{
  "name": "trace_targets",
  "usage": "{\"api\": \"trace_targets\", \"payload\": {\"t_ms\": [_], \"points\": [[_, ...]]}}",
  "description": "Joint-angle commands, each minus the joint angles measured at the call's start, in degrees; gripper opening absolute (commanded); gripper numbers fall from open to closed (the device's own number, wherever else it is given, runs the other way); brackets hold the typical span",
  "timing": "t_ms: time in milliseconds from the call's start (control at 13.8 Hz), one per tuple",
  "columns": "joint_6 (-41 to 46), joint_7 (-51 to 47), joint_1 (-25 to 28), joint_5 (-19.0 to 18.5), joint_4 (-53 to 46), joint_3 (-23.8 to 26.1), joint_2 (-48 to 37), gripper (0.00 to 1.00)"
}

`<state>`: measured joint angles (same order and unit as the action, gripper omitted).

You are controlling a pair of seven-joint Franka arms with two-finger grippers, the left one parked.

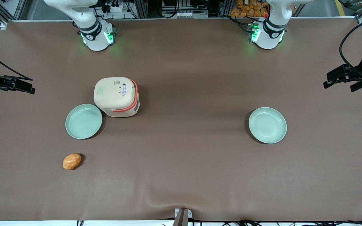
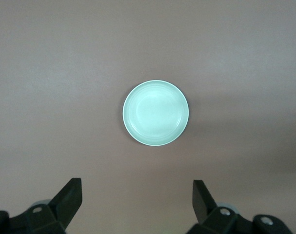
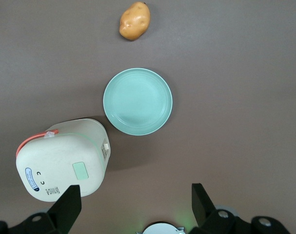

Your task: Press rice cooker button with right arm

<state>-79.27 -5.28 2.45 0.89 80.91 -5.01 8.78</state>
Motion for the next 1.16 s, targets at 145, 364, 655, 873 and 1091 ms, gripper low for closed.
{"api": "trace_targets", "payload": {"t_ms": [145,364,655,873,1091], "points": [[0.44,0.71,-0.34,0.78,0.65,0.08,-1.23,1.0],[0.35,0.79,-0.26,0.52,0.57,0.08,-1.23,1.0],[0.52,0.79,-0.43,0.08,0.48,0.08,-1.23,1.0],[0.52,0.79,-0.34,-0.28,0.48,0.0,-1.14,1.0],[-0.09,0.45,-0.17,-1.15,0.22,0.0,-1.05,1.0]]}}
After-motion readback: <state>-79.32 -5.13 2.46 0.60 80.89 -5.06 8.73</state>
